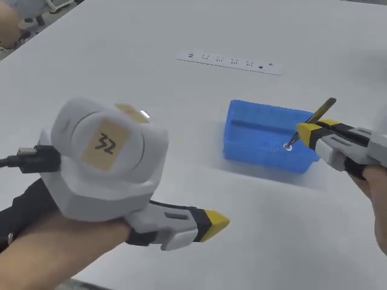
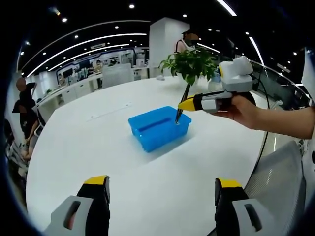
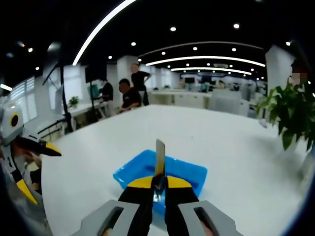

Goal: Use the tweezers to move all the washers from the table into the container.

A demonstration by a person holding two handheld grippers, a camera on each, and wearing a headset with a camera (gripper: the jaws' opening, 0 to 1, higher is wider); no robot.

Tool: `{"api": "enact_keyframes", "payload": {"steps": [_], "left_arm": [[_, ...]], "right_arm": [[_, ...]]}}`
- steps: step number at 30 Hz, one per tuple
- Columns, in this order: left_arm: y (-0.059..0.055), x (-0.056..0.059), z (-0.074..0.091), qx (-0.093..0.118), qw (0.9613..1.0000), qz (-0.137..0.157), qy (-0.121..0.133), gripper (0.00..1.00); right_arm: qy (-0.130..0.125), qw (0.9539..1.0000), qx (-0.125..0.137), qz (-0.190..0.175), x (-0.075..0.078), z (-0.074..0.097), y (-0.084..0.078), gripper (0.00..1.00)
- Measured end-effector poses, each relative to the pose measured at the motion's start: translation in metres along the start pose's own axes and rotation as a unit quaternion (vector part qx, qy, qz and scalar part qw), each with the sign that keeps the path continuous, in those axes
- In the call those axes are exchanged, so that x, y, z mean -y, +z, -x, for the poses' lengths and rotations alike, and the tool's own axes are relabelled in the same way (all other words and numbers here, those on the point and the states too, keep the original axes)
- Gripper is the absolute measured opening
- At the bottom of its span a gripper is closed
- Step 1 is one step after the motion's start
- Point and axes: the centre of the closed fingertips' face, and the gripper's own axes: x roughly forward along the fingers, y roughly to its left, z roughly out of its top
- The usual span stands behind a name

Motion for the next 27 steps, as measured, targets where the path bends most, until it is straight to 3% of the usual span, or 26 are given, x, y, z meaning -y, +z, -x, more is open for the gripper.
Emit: {"api": "enact_keyframes", "payload": {"steps": [10, 18, 23, 27], "left_arm": [[0.007, 0.007, -0.006, 0.004, 0.9996, -0.015, -0.024, 0.81], [0.017, 0.008, -0.011, 0.008, 0.9988, -0.031, -0.036, 0.76], [0.029, 0.010, -0.015, 0.017, 0.9980, -0.041, -0.045, 0.71], [0.045, 0.015, -0.016, 0.034, 0.9971, -0.035, -0.059, 0.61]], "right_arm": [[-0.002, 0.9994, -0.033, 0.005, 0.006, -0.021, -0.025, 0.04], [-0.001, 0.9991, -0.043, 0.003, 0.012, -0.027, -0.031, 0.04], [0.001, 0.9985, -0.054, -0.005, 0.010, -0.027, -0.036, 0.05], [-0.002, 0.9989, -0.047, -0.007, 0.010, -0.022, -0.030, 0.05]]}}
